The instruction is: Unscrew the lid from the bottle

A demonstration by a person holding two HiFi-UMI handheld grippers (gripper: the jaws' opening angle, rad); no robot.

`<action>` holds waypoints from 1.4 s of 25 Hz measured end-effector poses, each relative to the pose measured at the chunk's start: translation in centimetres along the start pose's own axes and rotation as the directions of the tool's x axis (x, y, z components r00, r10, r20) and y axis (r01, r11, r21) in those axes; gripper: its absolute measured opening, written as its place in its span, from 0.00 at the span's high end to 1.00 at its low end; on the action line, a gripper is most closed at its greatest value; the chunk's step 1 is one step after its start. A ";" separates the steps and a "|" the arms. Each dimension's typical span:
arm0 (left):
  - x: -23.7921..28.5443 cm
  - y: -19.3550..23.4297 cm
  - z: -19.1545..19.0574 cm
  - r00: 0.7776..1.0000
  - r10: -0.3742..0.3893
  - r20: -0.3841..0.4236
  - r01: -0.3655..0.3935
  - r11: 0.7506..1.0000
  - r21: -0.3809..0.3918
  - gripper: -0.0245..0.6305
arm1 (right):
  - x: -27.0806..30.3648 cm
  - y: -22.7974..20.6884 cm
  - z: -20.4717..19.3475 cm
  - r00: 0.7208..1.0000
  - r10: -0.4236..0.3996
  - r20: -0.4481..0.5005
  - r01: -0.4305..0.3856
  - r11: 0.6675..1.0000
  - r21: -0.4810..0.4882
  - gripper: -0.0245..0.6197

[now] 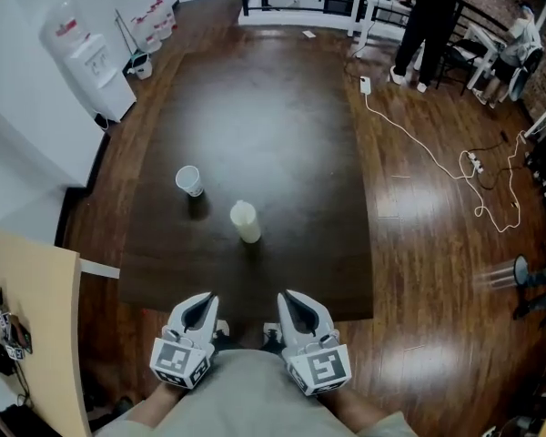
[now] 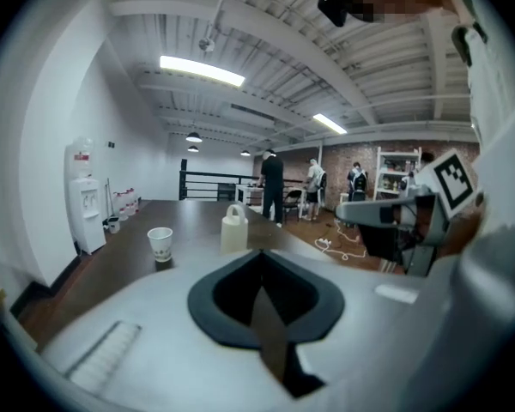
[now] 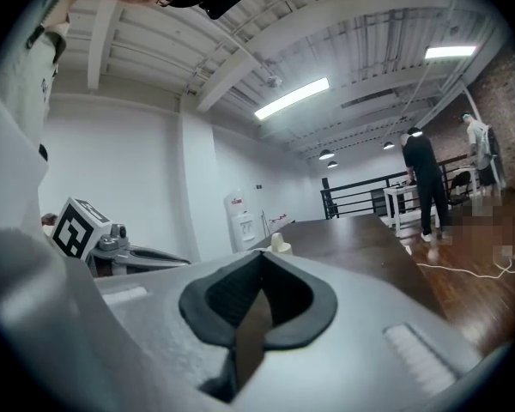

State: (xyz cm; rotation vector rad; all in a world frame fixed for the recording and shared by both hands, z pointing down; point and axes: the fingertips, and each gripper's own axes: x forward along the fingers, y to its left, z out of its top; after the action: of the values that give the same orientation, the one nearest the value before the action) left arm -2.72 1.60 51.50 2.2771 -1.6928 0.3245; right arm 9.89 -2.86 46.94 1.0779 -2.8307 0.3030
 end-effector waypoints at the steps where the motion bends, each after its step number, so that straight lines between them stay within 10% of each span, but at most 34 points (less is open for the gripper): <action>1: 0.7 0.3 0.0 1.000 -0.026 0.002 0.026 1.000 -0.003 0.96 | 0.0 -0.3 -0.1 1.000 -0.022 0.003 0.022 1.000 0.007 0.96; 19: 14.8 3.7 -1.5 0.933 -0.342 -0.113 0.345 0.939 0.003 0.49 | 0.0 -3.0 3.4 0.900 -0.436 0.012 0.436 0.900 0.006 0.96; 35: 22.7 0.8 -3.5 0.859 -0.464 -0.216 0.485 0.873 0.054 0.39 | 0.3 -2.1 8.8 0.834 -0.552 0.009 0.552 0.833 -0.048 0.96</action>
State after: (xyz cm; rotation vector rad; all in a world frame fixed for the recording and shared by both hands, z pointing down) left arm 2.97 -17.64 62.61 2.5448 -0.9904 0.5146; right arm 10.92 -6.56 38.71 1.8026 -2.3522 0.1778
